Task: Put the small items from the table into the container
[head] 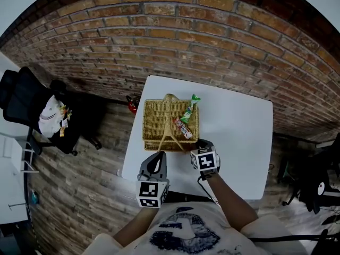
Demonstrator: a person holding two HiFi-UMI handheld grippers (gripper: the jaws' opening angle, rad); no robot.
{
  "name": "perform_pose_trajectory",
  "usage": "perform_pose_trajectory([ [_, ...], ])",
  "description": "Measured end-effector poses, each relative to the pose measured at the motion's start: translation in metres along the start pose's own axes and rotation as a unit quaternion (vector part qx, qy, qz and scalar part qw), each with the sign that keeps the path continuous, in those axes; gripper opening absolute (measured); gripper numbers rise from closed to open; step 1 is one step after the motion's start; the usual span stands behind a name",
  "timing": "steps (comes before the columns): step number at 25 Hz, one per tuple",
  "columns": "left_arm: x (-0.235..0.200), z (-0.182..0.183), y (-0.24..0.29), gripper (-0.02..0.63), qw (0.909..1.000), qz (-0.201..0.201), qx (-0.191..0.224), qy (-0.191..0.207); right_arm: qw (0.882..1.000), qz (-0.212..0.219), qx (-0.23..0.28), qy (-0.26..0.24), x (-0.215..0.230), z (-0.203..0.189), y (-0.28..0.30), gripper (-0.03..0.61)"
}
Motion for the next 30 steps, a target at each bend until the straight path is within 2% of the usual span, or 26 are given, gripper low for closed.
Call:
perform_pose_trajectory([
  [18, -0.007, -0.006, -0.017, 0.048, 0.9999, -0.010, 0.007, 0.006, 0.999, -0.016, 0.024, 0.024, -0.002, -0.001, -0.015, 0.032],
  [24, -0.010, -0.006, -0.024, 0.048, 0.9993, -0.028, 0.015, 0.019, 0.997, -0.024, 0.054, 0.052, -0.004, -0.011, -0.042, 0.032],
  [30, -0.004, 0.003, -0.031, 0.048, 0.9973, -0.047, 0.032, 0.047, 0.990, -0.029, 0.112, 0.077, -0.001, -0.010, -0.090, 0.032],
])
Point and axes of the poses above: the fingertips, and each gripper's own axes: y forward along the fingers, x to its right, z out of its top, the point moved 4 cm from there along -y, backward along the fingers, and after that the axes turned 12 degrees about -x, right-handed, at the moved point
